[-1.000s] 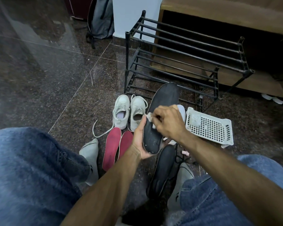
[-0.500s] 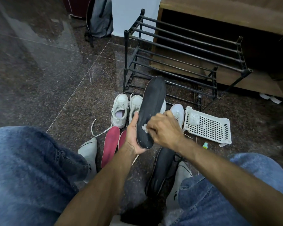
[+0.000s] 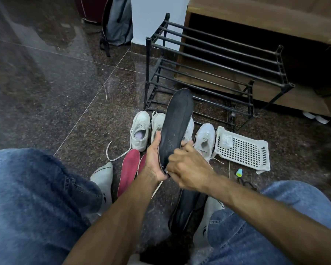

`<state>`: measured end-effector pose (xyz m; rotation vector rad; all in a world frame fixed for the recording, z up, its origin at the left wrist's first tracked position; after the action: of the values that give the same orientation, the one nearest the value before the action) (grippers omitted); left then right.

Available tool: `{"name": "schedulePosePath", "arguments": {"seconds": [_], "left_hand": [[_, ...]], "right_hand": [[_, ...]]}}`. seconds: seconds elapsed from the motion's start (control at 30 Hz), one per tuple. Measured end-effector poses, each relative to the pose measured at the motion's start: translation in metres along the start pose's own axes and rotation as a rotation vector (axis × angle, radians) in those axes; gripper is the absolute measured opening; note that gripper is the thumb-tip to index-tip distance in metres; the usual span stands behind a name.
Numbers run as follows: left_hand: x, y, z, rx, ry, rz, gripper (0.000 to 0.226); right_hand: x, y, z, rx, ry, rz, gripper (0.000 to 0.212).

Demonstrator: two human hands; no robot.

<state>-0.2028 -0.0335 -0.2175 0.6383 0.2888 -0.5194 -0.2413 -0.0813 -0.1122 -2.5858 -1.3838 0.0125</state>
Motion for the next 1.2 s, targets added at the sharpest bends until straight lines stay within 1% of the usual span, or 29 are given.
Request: {"name": "schedulePosePath", "arguments": {"seconds": [0.03, 0.07, 0.13, 0.17, 0.2, 0.23, 0.27, 0.3, 0.37, 0.4, 0.43, 0.47, 0.53, 0.63, 0.73, 0.8, 0.87, 0.93, 0.97, 1.0, 1.03, 1.1, 1.13, 1.2], "left_hand": [[0.001, -0.001, -0.001, -0.003, 0.004, 0.003, 0.084], [0.0, -0.003, 0.001, -0.032, 0.007, 0.0, 0.077], [0.0, -0.007, 0.008, -0.072, -0.015, -0.016, 0.062], [0.002, -0.009, 0.007, -0.066, -0.01, -0.019, 0.058], [0.001, -0.009, 0.011, -0.061, -0.016, -0.021, 0.056], [0.002, -0.008, 0.012, -0.063, -0.02, -0.024, 0.055], [0.0, -0.005, 0.014, -0.067, -0.013, -0.025, 0.058], [-0.001, -0.004, 0.01, -0.063, -0.003, -0.015, 0.062], [0.001, -0.003, 0.003, -0.047, -0.009, 0.004, 0.077], [0.0, -0.003, 0.002, -0.05, -0.027, 0.006, 0.079], [0.0, -0.005, -0.001, -0.078, -0.018, 0.006, 0.074], [-0.001, -0.006, -0.002, -0.101, 0.0, 0.003, 0.065], [-0.004, -0.006, 0.005, -0.134, -0.022, 0.01, 0.053], [-0.005, -0.009, 0.017, -0.103, -0.013, 0.005, 0.046], [-0.008, -0.007, 0.022, -0.085, -0.035, 0.014, 0.039], [-0.009, 0.003, 0.022, -0.09, -0.047, 0.063, 0.041], [-0.006, 0.014, 0.018, -0.083, -0.041, 0.078, 0.051], [-0.002, 0.02, 0.018, -0.03, -0.039, 0.05, 0.076], [0.0, 0.021, 0.02, -0.015, -0.067, 0.026, 0.09], [0.001, 0.021, 0.022, 0.005, -0.092, 0.012, 0.098], [0.001, 0.021, 0.022, -0.008, -0.095, 0.018, 0.096], [-0.001, 0.019, 0.019, -0.054, -0.086, 0.063, 0.078], [-0.003, 0.016, 0.02, -0.061, -0.084, 0.074, 0.069], [-0.006, 0.003, 0.023, -0.039, -0.06, 0.035, 0.062]], "right_hand": [[0.0, 0.002, 0.0, -0.027, -0.003, 0.002, 0.012], [0.005, 0.011, -0.005, -0.061, 0.022, 0.05, 0.012], [0.015, 0.044, -0.018, -0.103, 0.094, 0.24, 0.013], [0.018, 0.057, -0.024, -0.094, 0.119, 0.328, 0.014], [0.019, 0.064, -0.026, -0.07, 0.14, 0.391, 0.016], [0.019, 0.064, -0.025, -0.046, 0.166, 0.411, 0.02], [0.018, 0.057, -0.022, -0.02, 0.177, 0.394, 0.025], [0.017, 0.043, -0.017, 0.024, 0.185, 0.337, 0.028], [0.008, 0.012, -0.006, 0.119, 0.156, 0.162, 0.021], [0.004, 0.005, -0.002, 0.124, 0.131, 0.088, 0.016], [0.004, 0.005, -0.001, 0.11, 0.103, 0.053, 0.013], [0.007, 0.011, -0.003, 0.088, 0.085, 0.072, 0.012], [0.013, 0.037, -0.01, 0.057, 0.129, 0.21, 0.01], [0.02, 0.07, -0.024, 0.053, 0.237, 0.411, 0.009], [0.018, 0.081, -0.029, 0.111, 0.295, 0.509, 0.01], [0.014, 0.075, -0.027, 0.171, 0.287, 0.48, 0.008], [0.013, 0.058, -0.02, 0.202, 0.218, 0.365, 0.006], [0.01, 0.039, -0.012, 0.218, 0.17, 0.26, 0.004], [0.008, 0.032, -0.009, 0.219, 0.168, 0.219, 0.004], [0.007, 0.025, -0.008, 0.206, 0.168, 0.187, 0.005], [0.007, 0.022, -0.007, 0.176, 0.164, 0.16, 0.006], [0.012, 0.024, -0.009, 0.083, 0.157, 0.132, 0.01], [0.017, 0.029, -0.014, 0.04, 0.167, 0.141, 0.012], [0.028, 0.048, -0.027, -0.008, 0.231, 0.226, 0.013]]}}
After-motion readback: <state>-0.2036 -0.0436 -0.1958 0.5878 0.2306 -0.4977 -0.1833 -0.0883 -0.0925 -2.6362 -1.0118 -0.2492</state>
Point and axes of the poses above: each hand's wrist, its own x-axis towards the middle knuckle, its own z-axis out of the palm, y = z × x, the point moved 7 cm from there along x, towards the middle knuckle, and after that the axes turned 8 degrees about x, right-handed, at the moved point
